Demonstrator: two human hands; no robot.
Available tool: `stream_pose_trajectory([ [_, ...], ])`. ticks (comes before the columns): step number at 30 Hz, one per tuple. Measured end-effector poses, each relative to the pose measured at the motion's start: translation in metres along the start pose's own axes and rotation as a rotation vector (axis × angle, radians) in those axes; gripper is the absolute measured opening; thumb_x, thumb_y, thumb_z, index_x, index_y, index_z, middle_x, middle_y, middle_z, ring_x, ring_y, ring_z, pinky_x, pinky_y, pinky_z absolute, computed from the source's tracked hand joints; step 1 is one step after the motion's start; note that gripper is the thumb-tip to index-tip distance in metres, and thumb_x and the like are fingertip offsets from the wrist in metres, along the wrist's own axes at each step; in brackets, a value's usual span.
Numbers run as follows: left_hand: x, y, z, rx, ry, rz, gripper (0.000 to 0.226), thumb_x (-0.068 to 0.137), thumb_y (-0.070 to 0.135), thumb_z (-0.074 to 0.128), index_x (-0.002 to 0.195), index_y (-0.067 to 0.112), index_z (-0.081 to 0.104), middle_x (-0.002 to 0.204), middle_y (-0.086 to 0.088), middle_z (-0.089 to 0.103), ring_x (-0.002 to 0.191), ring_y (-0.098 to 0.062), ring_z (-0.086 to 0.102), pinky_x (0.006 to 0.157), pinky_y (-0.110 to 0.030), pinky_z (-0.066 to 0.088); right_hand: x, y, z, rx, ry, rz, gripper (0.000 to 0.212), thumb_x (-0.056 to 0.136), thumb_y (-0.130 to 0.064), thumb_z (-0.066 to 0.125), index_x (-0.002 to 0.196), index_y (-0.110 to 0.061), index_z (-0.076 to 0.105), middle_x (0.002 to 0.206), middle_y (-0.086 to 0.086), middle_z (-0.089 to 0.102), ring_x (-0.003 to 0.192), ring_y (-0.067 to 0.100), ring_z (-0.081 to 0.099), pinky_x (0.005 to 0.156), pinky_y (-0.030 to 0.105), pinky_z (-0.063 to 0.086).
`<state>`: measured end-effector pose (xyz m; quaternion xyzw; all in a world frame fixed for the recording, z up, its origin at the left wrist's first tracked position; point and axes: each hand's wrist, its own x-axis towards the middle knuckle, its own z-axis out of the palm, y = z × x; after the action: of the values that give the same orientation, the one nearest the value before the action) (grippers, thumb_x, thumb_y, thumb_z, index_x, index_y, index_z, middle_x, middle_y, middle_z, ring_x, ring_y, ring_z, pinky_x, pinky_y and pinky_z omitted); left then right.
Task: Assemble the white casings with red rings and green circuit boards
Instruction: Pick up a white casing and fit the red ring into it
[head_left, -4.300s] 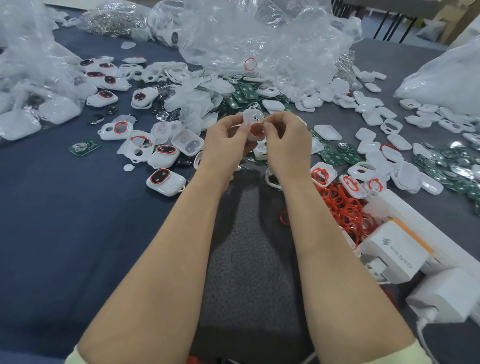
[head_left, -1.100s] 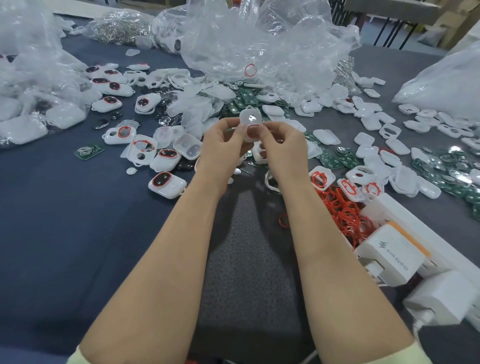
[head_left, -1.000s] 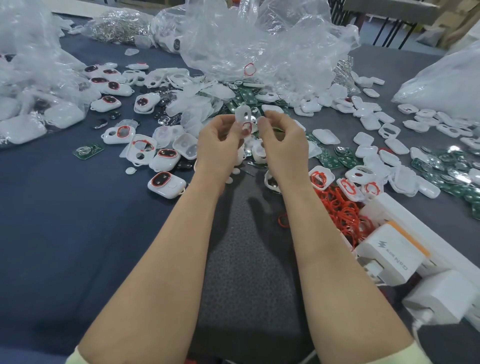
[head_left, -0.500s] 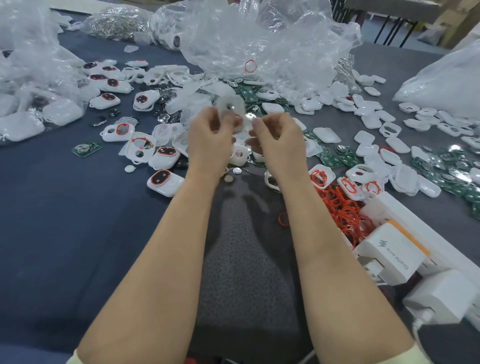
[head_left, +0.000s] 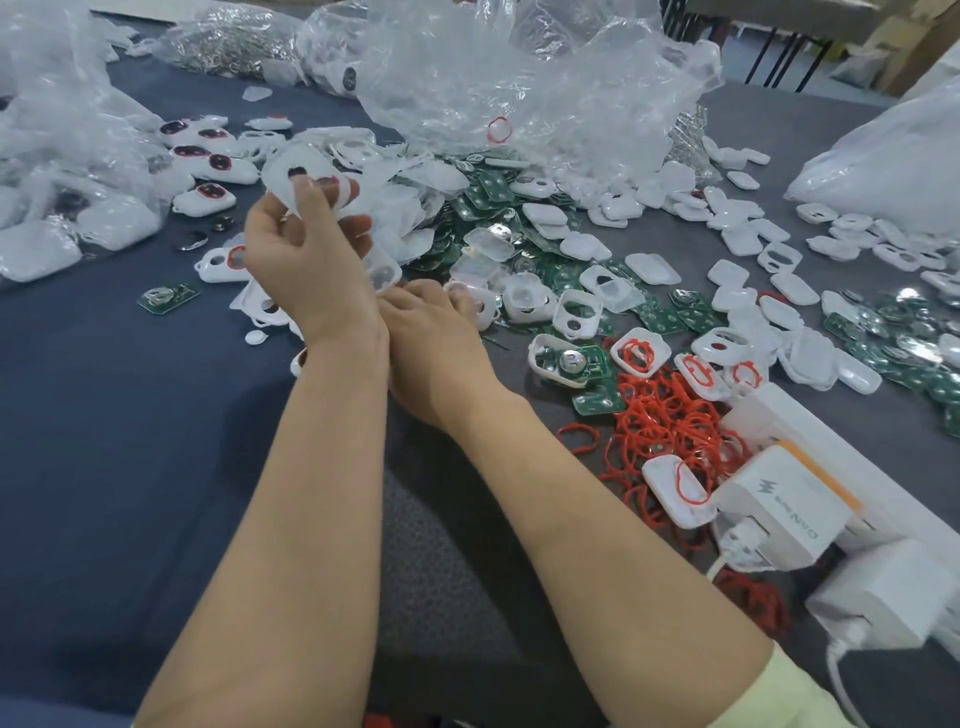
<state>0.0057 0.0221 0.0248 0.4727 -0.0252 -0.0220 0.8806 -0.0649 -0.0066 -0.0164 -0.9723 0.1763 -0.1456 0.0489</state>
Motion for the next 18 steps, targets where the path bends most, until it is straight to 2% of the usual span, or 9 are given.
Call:
stream_pose_trajectory([
  [3, -0.004, -0.004, 0.001, 0.034, -0.032, -0.013, 0.014, 0.097, 0.013, 0.052, 0.083, 0.010, 0.053, 0.067, 0.003, 0.066, 0.046, -0.006, 0.056, 0.049, -0.020, 0.045, -0.001, -0.001, -0.005, -0.010, 0.136, 0.082, 0.020, 0.086, -0.013, 0.051, 0.100, -0.019, 0.063, 0.107, -0.004, 0.064, 0.113, 0.024, 0.046, 0.091, 0.039, 0.020],
  [5, -0.007, -0.008, 0.002, 0.075, -0.078, -0.030, 0.014, 0.097, 0.014, 0.052, 0.085, 0.008, 0.054, 0.075, -0.004, 0.067, 0.048, -0.005, 0.058, 0.050, -0.020, 0.045, -0.002, 0.001, -0.008, -0.024, 0.164, 0.112, 0.019, 0.087, -0.016, 0.050, 0.097, -0.019, 0.066, 0.104, -0.004, 0.067, 0.116, 0.024, 0.046, 0.094, 0.040, 0.016],
  [7, -0.008, -0.011, 0.002, 0.101, -0.102, -0.042, 0.013, 0.097, 0.016, 0.052, 0.091, 0.005, 0.056, 0.085, -0.011, 0.069, 0.050, -0.005, 0.059, 0.051, -0.020, 0.045, -0.003, 0.002, -0.010, -0.021, 0.111, 0.121, 0.022, 0.089, -0.019, 0.051, 0.105, -0.020, 0.066, 0.113, -0.005, 0.065, 0.130, 0.025, 0.037, 0.105, 0.046, 0.009],
  [9, -0.008, -0.011, 0.002, 0.104, -0.090, -0.034, 0.012, 0.097, 0.016, 0.052, 0.089, 0.008, 0.055, 0.085, -0.011, 0.069, 0.051, -0.005, 0.060, 0.051, -0.019, 0.045, -0.003, 0.001, -0.009, -0.037, 0.048, 0.110, 0.027, 0.090, -0.022, 0.052, 0.115, -0.023, 0.063, 0.124, -0.005, 0.060, 0.138, 0.027, 0.028, 0.110, 0.050, 0.004],
  [13, -0.005, -0.009, 0.001, 0.089, -0.047, 0.013, 0.014, 0.096, 0.015, 0.053, 0.082, 0.014, 0.055, 0.072, 0.001, 0.068, 0.050, -0.005, 0.061, 0.050, -0.019, 0.045, -0.002, -0.003, -0.009, -0.011, 0.033, 0.109, 0.027, 0.091, -0.020, 0.052, 0.113, -0.024, 0.066, 0.125, -0.003, 0.057, 0.140, 0.033, 0.021, 0.110, 0.053, -0.001],
  [15, -0.005, -0.010, 0.000, 0.096, -0.046, 0.005, 0.014, 0.096, 0.016, 0.053, 0.084, 0.011, 0.056, 0.074, -0.001, 0.068, 0.051, -0.005, 0.061, 0.051, -0.019, 0.045, -0.001, -0.002, -0.009, -0.022, 0.049, 0.113, 0.028, 0.091, -0.020, 0.051, 0.116, -0.023, 0.064, 0.132, -0.003, 0.052, 0.143, 0.033, 0.013, 0.112, 0.056, -0.008],
  [18, -0.004, -0.013, 0.000, 0.096, -0.053, -0.020, 0.013, 0.096, 0.016, 0.052, 0.089, 0.006, 0.056, 0.081, -0.008, 0.069, 0.051, -0.006, 0.061, 0.050, -0.019, 0.044, -0.001, 0.000, -0.009, -0.035, 0.048, 0.120, 0.032, 0.092, -0.024, 0.051, 0.122, -0.022, 0.059, 0.149, -0.001, 0.032, 0.146, 0.031, -0.005, 0.110, 0.055, -0.018],
])
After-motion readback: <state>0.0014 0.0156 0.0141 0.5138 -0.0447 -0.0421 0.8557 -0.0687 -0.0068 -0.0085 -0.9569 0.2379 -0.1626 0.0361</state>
